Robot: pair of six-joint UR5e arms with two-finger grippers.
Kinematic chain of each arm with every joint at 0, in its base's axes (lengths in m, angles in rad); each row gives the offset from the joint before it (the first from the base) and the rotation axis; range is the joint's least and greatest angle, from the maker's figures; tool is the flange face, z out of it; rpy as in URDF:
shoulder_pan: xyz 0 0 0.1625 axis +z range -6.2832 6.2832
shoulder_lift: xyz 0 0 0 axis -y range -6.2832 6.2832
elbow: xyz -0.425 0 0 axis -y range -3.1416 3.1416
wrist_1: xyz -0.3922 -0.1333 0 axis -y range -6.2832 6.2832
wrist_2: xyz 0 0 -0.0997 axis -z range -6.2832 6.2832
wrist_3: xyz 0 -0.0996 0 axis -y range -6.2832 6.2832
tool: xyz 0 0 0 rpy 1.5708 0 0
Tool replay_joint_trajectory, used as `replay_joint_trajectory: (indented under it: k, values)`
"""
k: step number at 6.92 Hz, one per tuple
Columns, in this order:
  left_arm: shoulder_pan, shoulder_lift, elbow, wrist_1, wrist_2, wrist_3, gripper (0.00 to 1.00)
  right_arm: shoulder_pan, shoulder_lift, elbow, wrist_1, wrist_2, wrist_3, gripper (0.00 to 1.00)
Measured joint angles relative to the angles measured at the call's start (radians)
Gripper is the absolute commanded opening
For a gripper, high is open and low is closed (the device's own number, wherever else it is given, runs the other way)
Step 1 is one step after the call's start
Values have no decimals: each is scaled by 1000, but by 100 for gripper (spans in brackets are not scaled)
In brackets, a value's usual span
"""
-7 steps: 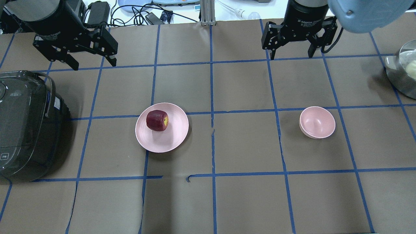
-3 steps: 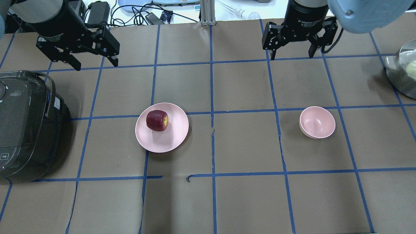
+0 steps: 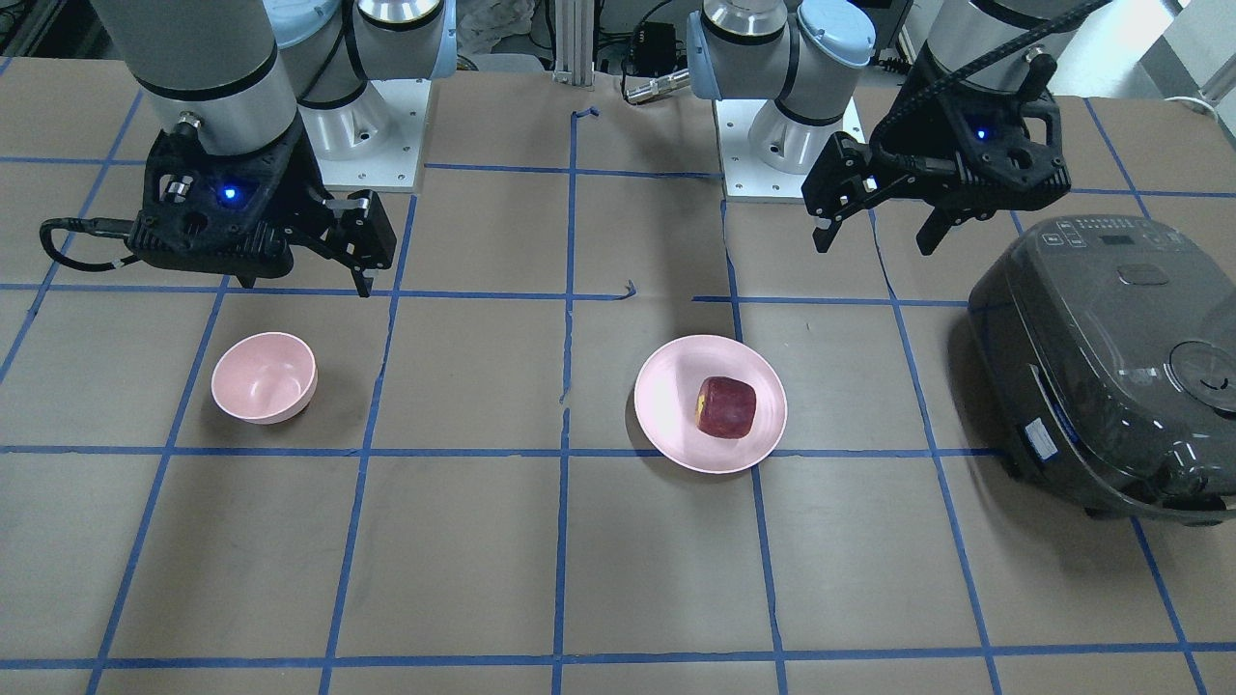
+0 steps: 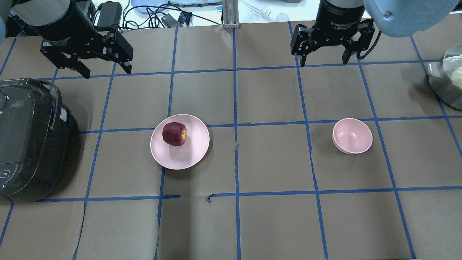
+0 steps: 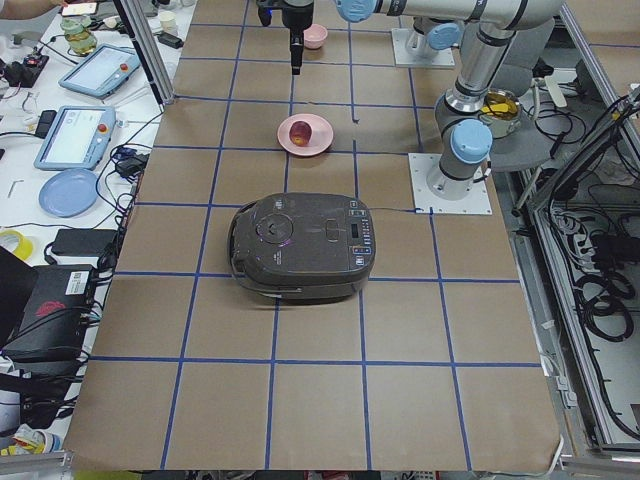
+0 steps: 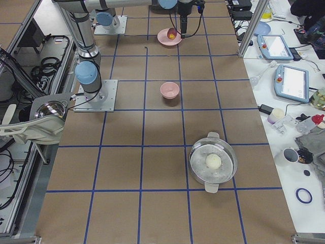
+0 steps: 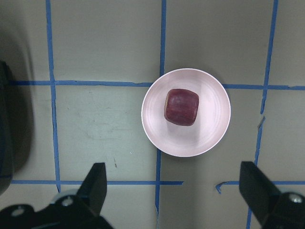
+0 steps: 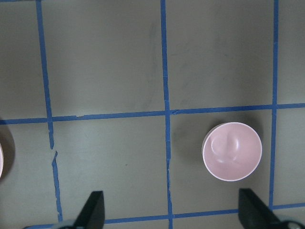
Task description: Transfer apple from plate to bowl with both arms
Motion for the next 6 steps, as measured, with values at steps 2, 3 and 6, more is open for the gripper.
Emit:
replay_joint_trajectory:
  k: [2,3,6]
  values:
    - [0,-5,-2,2,1,0,100,-1,0,0,-1,-3,-1,100]
    - [0,-8,-2,2,0,1,100,-1,0,-1,0,-5,-1,100]
    - [0,-10,-1,4,21,20,100,-2,0,-2,0,-6,-1,100]
